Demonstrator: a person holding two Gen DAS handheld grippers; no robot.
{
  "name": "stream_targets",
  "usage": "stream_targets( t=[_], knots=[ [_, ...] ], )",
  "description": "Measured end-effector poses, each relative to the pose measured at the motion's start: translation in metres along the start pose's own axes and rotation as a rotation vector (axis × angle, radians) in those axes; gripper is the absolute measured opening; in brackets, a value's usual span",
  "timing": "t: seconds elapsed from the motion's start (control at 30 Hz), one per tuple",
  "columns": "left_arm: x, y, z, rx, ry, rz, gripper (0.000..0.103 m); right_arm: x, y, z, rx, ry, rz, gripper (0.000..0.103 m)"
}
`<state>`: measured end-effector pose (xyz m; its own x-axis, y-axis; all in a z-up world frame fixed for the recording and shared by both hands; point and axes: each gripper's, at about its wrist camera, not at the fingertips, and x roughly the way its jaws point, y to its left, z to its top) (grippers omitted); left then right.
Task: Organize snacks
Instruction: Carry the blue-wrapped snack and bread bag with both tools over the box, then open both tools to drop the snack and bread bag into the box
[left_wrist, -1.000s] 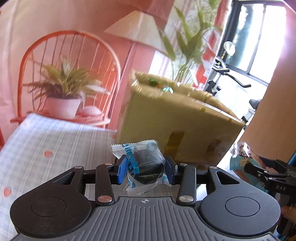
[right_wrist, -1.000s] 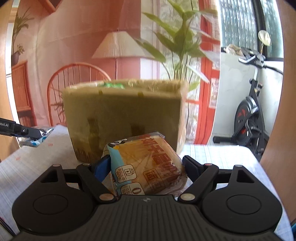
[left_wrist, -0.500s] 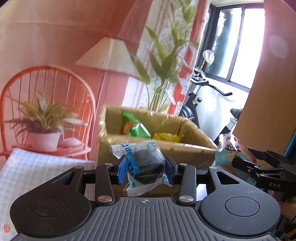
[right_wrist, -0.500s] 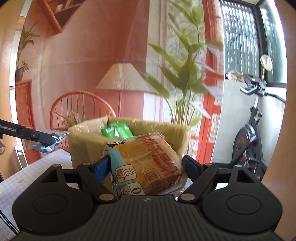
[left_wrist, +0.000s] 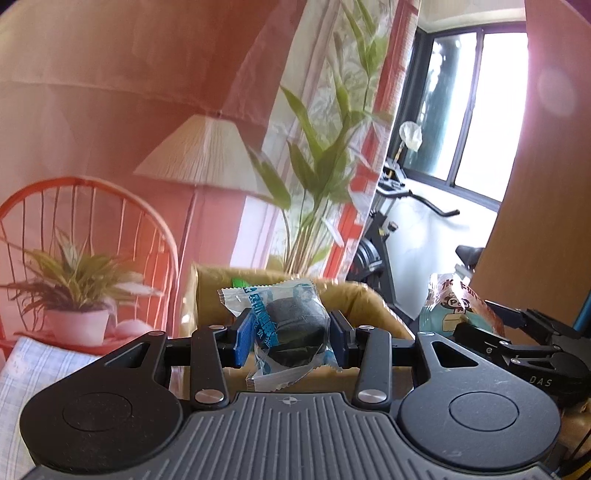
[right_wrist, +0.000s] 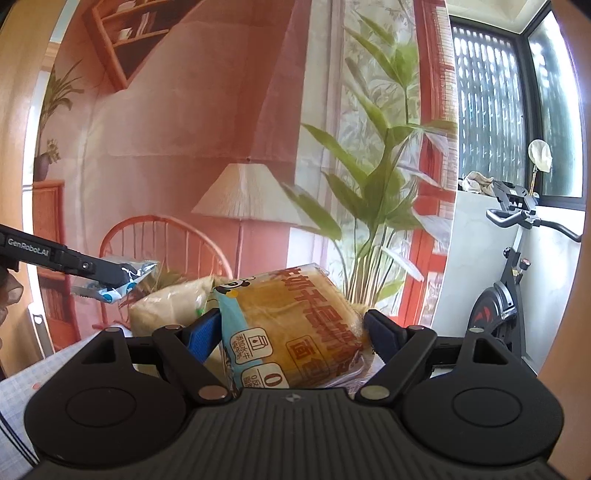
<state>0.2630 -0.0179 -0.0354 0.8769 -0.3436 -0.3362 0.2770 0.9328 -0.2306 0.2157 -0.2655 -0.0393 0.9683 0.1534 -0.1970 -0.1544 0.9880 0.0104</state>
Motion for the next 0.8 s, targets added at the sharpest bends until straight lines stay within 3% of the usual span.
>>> stream_targets(
  t=[0.17, 0.33, 0.8],
  knots=[
    [0.019, -0.001, 0.016, 0.014, -0.009, -0.011, 0.045, 0.023, -0.007, 0.014, -0.002, -0.020, -0.021, 0.084],
    [0.056, -0.001, 0.021, 0.012, 0.043, -0.032, 0.045, 0.060, -0.008, 0.018, -0.002, 0.004, -0.009, 0.084],
    [0.116, 0.022, 0.000, -0.001, 0.130, -0.021, 0.046, 0.145, -0.004, -0.014, 0.056, 0.115, 0.062, 0.084]
  ],
)
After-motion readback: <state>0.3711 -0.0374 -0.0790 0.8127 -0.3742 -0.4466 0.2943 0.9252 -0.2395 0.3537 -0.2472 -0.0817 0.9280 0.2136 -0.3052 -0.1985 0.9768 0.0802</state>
